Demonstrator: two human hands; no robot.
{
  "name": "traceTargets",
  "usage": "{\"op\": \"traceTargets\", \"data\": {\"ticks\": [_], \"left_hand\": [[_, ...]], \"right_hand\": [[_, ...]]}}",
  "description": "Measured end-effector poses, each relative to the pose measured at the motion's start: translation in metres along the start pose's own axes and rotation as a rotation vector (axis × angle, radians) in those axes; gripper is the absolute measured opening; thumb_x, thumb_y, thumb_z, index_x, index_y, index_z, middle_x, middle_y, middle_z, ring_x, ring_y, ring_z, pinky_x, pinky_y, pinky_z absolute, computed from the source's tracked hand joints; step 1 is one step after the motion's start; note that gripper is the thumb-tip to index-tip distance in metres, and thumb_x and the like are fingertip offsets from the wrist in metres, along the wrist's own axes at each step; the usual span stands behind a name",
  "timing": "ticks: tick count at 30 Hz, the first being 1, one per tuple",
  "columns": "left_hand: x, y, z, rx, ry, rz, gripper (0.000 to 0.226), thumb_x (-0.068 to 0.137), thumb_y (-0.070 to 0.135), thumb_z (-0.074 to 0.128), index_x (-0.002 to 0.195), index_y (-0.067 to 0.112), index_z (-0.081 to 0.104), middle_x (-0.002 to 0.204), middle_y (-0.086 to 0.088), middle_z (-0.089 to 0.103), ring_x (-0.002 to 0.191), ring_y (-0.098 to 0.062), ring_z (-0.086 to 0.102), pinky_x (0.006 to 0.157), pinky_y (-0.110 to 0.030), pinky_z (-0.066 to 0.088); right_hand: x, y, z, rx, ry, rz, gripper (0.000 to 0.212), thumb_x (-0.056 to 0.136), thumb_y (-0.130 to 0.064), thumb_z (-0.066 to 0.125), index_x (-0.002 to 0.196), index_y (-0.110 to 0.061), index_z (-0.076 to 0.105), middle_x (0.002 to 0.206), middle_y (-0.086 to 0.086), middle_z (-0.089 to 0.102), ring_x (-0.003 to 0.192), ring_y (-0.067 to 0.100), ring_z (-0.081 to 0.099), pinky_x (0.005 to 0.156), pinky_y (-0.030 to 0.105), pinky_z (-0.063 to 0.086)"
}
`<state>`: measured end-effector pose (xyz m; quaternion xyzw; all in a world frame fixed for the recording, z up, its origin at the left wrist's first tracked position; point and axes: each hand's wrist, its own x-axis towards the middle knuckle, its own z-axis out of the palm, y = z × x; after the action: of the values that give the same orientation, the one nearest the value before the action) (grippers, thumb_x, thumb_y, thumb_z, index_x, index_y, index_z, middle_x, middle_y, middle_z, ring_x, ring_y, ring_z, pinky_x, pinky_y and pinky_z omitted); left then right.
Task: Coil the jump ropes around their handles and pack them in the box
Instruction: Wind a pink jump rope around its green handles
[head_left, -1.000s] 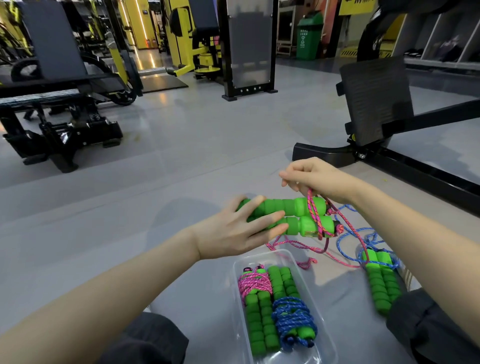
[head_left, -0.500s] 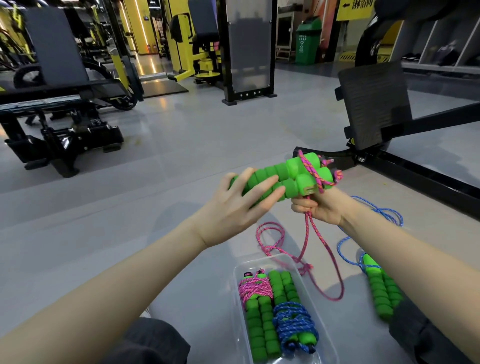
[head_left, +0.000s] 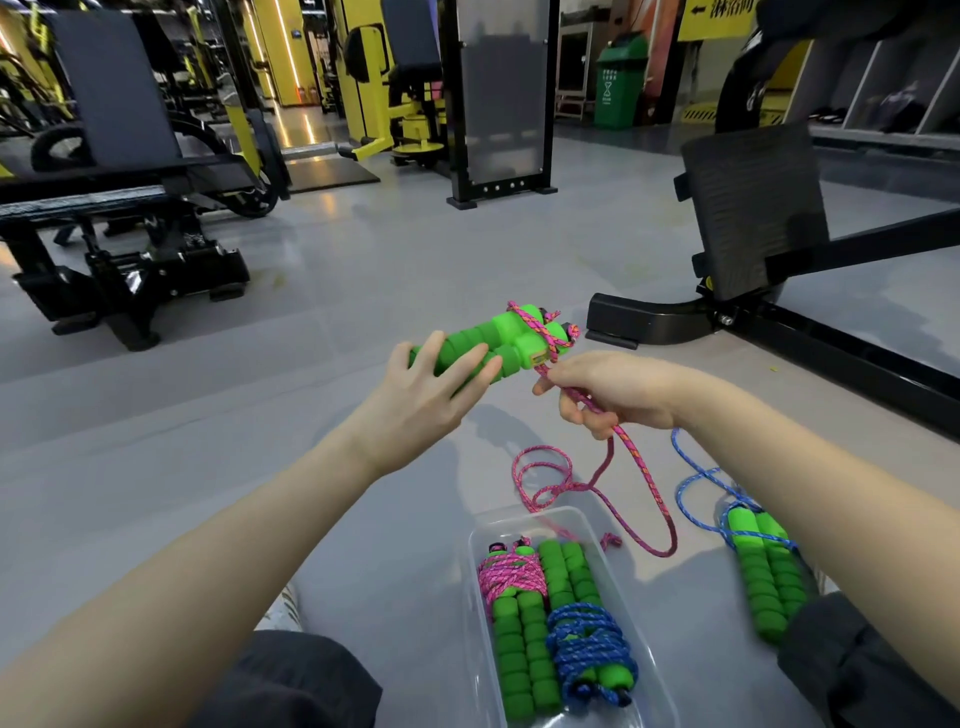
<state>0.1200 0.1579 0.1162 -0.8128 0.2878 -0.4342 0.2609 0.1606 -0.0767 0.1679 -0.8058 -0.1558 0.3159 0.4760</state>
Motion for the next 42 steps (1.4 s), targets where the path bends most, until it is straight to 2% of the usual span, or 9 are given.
{"op": "traceTargets", "data": {"ticks": [5, 11, 17, 25, 30, 32, 35, 37, 42], "left_hand": [[-0.003, 0.005, -0.004, 0.002, -0.050, 0.082, 0.041, 0.088, 0.006, 0.036, 0.129, 0.004, 0.046, 0.117, -0.011, 0.061, 0.089, -0.040, 0.060, 0.060, -0.037, 0.042], [-0.006, 0.011, -0.011, -0.029, -0.043, 0.222, 0.039, 0.093, 0.008, 0.041, 0.132, 0.005, 0.045, 0.123, -0.010, 0.060, 0.093, -0.042, 0.059, 0.061, -0.039, 0.046], [0.013, 0.038, -0.026, -0.171, 0.124, 0.293, 0.031, 0.099, 0.007, 0.041, 0.128, 0.009, 0.049, 0.123, -0.009, 0.057, 0.096, -0.042, 0.061, 0.069, -0.043, 0.045], [0.032, 0.051, -0.041, -0.251, 0.240, 0.256, 0.041, 0.094, 0.013, 0.053, 0.134, 0.011, 0.044, 0.130, -0.007, 0.049, 0.104, -0.042, 0.055, 0.074, -0.044, 0.046], [0.037, 0.045, -0.042, -0.247, 0.242, 0.105, 0.034, 0.098, 0.010, 0.039, 0.131, 0.012, 0.045, 0.130, -0.005, 0.047, 0.102, -0.041, 0.060, 0.074, -0.041, 0.048], [0.038, 0.039, -0.036, -0.212, 0.222, 0.011, 0.040, 0.093, 0.006, 0.036, 0.132, 0.012, 0.044, 0.131, -0.005, 0.046, 0.101, -0.040, 0.061, 0.070, -0.039, 0.048], [0.029, 0.033, -0.022, -0.134, 0.172, -0.031, 0.043, 0.091, 0.006, 0.034, 0.132, 0.011, 0.044, 0.130, -0.007, 0.047, 0.100, -0.040, 0.061, 0.067, -0.038, 0.047], [0.021, 0.031, -0.016, -0.123, 0.135, -0.059, 0.044, 0.090, 0.006, 0.033, 0.132, 0.011, 0.046, 0.128, -0.007, 0.051, 0.100, -0.040, 0.059, 0.065, -0.038, 0.047], [0.004, 0.027, -0.008, -0.085, 0.047, -0.068, 0.047, 0.088, 0.006, 0.031, 0.132, 0.010, 0.047, 0.124, -0.007, 0.055, 0.099, -0.040, 0.057, 0.065, -0.037, 0.045]], "right_hand": [[-0.014, -0.012, -0.003, -0.377, -0.094, 0.031, 0.015, 0.097, -0.018, 0.045, 0.101, -0.007, 0.055, 0.048, 0.000, 0.040, 0.034, 0.010, 0.035, 0.061, 0.033, 0.056], [-0.020, -0.024, -0.015, -0.759, 0.107, -0.285, 0.035, 0.089, -0.037, 0.059, 0.062, -0.014, 0.063, 0.053, -0.002, 0.046, 0.049, 0.013, 0.040, 0.047, 0.021, 0.035], [-0.014, -0.013, -0.023, -0.624, 0.317, -0.524, 0.049, 0.091, -0.043, 0.053, 0.053, -0.011, 0.057, 0.045, 0.001, 0.037, 0.041, 0.008, 0.035, 0.050, 0.027, 0.035], [-0.008, 0.011, -0.045, 0.082, 0.116, -0.350, 0.043, 0.094, -0.038, 0.045, 0.059, -0.016, 0.058, 0.053, -0.002, 0.046, 0.045, 0.015, 0.034, 0.052, 0.029, 0.015], [0.008, 0.053, -0.043, 0.759, 0.062, -0.221, 0.025, 0.079, -0.018, 0.056, 0.057, -0.013, 0.067, 0.076, 0.013, 0.066, 0.043, 0.011, 0.058, 0.048, 0.021, 0.051], [0.004, 0.051, -0.029, 0.800, 0.014, -0.257, 0.012, 0.066, -0.021, 0.064, 0.057, -0.014, 0.059, 0.054, 0.001, 0.055, 0.033, 0.006, 0.042, 0.046, 0.019, 0.045], [0.005, 0.036, -0.011, 0.698, -0.036, -0.228, 0.028, 0.092, -0.013, 0.040, 0.065, -0.016, 0.044, 0.047, -0.006, 0.041, 0.032, 0.003, 0.023, 0.046, 0.018, 0.035], [0.006, 0.032, -0.009, 0.570, 0.000, -0.152, 0.031, 0.100, -0.014, 0.025, 0.075, -0.015, 0.044, 0.055, 0.000, 0.046, 0.033, 0.006, 0.029, 0.047, 0.020, 0.041], [-0.001, 0.024, -0.008, 0.241, -0.102, 0.010, 0.027, 0.101, -0.018, 0.030, 0.104, -0.009, 0.054, 0.061, 0.009, 0.056, 0.051, 0.020, 0.055, 0.063, 0.032, 0.054]]}}
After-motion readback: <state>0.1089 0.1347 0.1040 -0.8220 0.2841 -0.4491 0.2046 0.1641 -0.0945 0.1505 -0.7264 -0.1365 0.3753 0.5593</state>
